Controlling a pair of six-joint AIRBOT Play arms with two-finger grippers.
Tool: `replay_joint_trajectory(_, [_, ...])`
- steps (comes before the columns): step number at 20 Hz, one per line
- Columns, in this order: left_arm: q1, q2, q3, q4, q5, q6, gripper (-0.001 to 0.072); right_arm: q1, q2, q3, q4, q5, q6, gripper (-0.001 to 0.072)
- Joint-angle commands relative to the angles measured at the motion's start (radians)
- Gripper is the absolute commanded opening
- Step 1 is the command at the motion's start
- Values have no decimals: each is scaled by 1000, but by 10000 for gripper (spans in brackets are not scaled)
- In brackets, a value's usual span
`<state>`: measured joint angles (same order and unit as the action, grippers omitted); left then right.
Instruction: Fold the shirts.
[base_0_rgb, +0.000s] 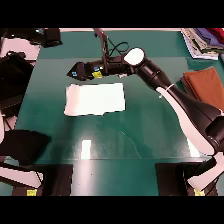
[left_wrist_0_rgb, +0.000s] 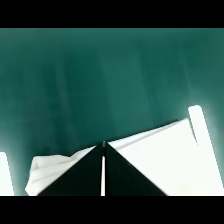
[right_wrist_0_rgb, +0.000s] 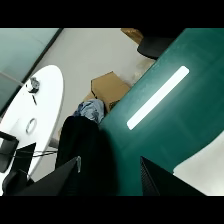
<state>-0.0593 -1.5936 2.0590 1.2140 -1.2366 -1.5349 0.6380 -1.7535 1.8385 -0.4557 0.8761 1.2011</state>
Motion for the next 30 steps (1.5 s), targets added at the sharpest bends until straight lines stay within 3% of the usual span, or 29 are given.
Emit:
replay_joint_trajectory(1, [19,45,-10,15,-18,11,23,-48,-18,-2,-20,104,-27,428])
replay_joint_trajectory(6, [-32,41,-10,14,-21,26,23,-293,106,-238,-431,238,172,428])
replay_joint_trajectory(8, [-59,41,-16,13,2,26,23,-399,134,-377,-468,241,231,451])
replay_joint_trajectory(10, [-84,40,-34,13,25,29,23,-488,112,-487,-397,233,266,560])
replay_joint_trajectory(14, [-109,37,-64,13,33,45,23,-503,7,-560,-141,195,213,557])
replay_joint_trajectory(20, [-109,38,-64,1,21,43,23,-315,-166,-374,-24,139,204,543])
replay_joint_trajectory(22, [-109,38,-64,-17,15,43,24,-254,-226,-294,-6,126,204,331])
replay_joint_trajectory(23, [-109,38,-64,-29,8,44,23,-229,-249,-252,-10,124,204,302])
replay_joint_trajectory(24, [-109,38,-64,-46,-4,44,23,-213,-266,-214,-11,119,204,205])
replay_joint_trajectory(25, [-109,39,-64,-50,-16,44,23,-209,-271,-175,-26,116,204,17])
replay_joint_trajectory(30, [-188,39,-64,-42,-6,54,23,-376,-182,7,-289,187,264,15])
